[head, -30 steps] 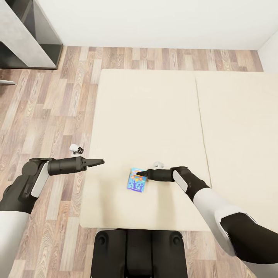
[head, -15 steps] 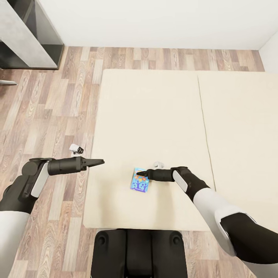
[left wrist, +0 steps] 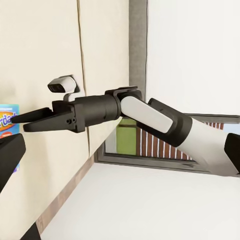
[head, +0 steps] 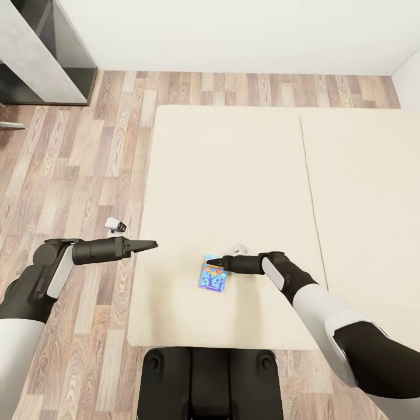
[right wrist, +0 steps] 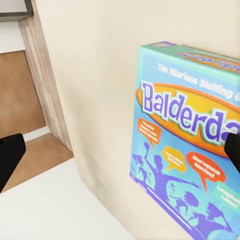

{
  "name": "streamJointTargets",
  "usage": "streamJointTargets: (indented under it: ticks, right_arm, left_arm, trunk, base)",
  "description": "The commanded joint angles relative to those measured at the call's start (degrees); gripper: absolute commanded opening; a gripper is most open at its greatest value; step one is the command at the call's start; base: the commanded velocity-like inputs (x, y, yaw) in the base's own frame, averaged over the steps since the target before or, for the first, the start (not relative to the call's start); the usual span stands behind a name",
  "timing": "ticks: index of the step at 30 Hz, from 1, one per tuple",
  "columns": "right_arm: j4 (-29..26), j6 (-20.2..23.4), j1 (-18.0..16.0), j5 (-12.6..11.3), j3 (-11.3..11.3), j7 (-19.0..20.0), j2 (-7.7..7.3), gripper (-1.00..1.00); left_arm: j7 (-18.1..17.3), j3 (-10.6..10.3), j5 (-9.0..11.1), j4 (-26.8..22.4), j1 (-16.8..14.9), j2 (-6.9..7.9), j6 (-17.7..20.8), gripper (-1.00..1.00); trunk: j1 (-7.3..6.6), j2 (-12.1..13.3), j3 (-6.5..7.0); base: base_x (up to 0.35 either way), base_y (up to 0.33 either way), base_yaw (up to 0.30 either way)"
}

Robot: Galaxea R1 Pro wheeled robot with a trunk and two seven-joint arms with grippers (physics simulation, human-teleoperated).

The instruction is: Put all the toys in the child's room - the three board games (two on the bed and one on the table), the two jigsaw puzzles on the table, and the tennis ball on the table - inside the toy box on the table in the child's room.

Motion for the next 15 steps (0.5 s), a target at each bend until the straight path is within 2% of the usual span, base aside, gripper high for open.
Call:
streamJointTargets:
  ticks: [1, 13, 15]
  right_arm:
    - [-0.02, 0.30, -0.03, -0.37, 0.21, -0.01, -0.06, 1.00]
    - [-0.02, 0.37, -0.03, -0.31, 0.21, 0.06, -0.11, 1.00]
    - [-0.02, 0.38, -0.03, -0.35, 0.21, 0.06, -0.12, 1.00]
  left_arm:
    - [-0.07, -0.08, 0.16, 0.01, -0.03, 0.04, 0.46, 1.00]
    - [-0.07, -0.08, 0.15, 0.01, -0.03, 0.04, 0.46, 1.00]
    - [-0.07, -0.08, 0.14, 0.01, -0.03, 0.04, 0.46, 1.00]
  trunk:
    - [0.03, -0.09, -0.06]
    - [0.03, -0.09, -0.06]
    - [0.03, -0.09, -0.06]
  base:
    - [0.000, 0.000, 0.000]
    - [0.000, 0.001, 0.000]
    - [0.000, 0.126, 0.000]
